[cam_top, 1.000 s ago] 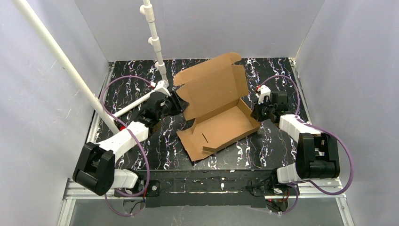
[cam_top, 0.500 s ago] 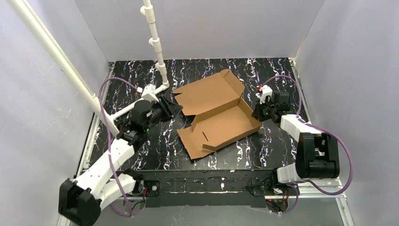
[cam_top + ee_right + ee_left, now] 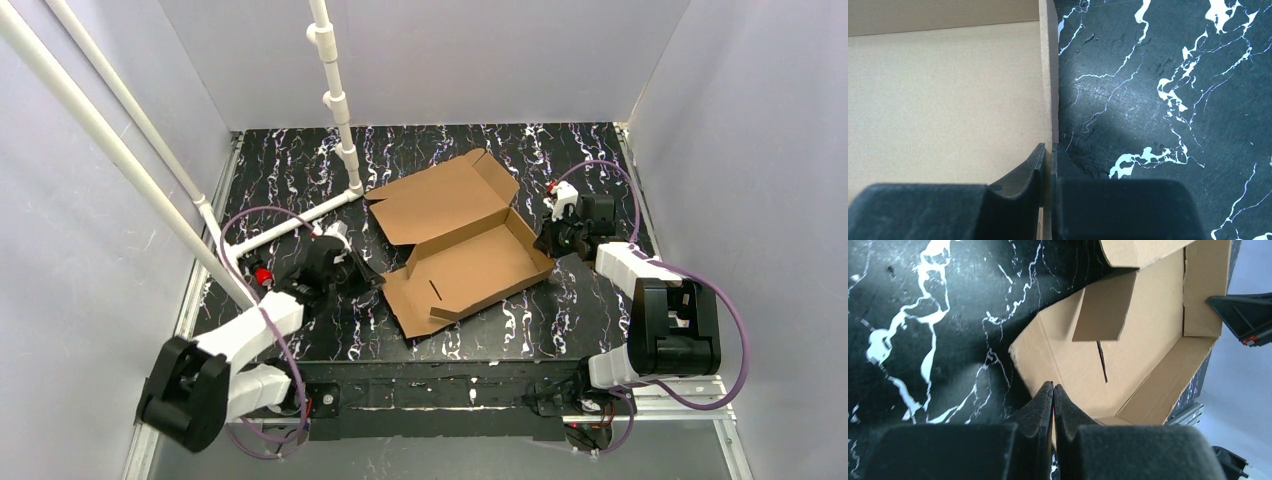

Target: Fold the paper box

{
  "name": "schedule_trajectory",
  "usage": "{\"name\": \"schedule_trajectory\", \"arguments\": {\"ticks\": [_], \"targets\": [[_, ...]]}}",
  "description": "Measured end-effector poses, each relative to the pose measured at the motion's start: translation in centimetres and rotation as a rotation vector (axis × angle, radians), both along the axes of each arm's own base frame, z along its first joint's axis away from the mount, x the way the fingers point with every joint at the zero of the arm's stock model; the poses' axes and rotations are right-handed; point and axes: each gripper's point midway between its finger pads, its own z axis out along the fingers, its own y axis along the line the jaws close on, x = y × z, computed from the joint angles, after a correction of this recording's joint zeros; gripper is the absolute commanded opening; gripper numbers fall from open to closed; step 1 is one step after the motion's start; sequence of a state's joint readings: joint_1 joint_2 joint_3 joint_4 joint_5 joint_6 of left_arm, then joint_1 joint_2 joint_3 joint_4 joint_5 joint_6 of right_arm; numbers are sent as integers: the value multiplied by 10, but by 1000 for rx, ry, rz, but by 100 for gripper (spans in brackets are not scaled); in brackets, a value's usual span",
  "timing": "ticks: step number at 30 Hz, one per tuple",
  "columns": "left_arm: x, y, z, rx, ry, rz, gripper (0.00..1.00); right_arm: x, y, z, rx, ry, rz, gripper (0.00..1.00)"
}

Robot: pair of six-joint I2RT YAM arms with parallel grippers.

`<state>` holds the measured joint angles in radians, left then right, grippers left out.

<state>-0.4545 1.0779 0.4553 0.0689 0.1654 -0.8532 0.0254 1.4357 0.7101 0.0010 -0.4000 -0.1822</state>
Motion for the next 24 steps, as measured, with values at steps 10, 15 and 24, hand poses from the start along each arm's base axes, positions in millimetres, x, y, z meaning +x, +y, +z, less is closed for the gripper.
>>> {"name": "schedule_trajectory", "arguments": {"ticks": [10, 15, 24], "targets": [[15, -42, 7, 24, -51, -39, 0, 0, 1, 0, 2, 0, 2, 13], [33, -49, 1, 153, -43, 53, 0, 0, 1, 0, 5, 2, 5, 13], [46, -29, -2, 346, -27, 144, 0, -1, 2, 0, 9, 2, 9, 13]]}}
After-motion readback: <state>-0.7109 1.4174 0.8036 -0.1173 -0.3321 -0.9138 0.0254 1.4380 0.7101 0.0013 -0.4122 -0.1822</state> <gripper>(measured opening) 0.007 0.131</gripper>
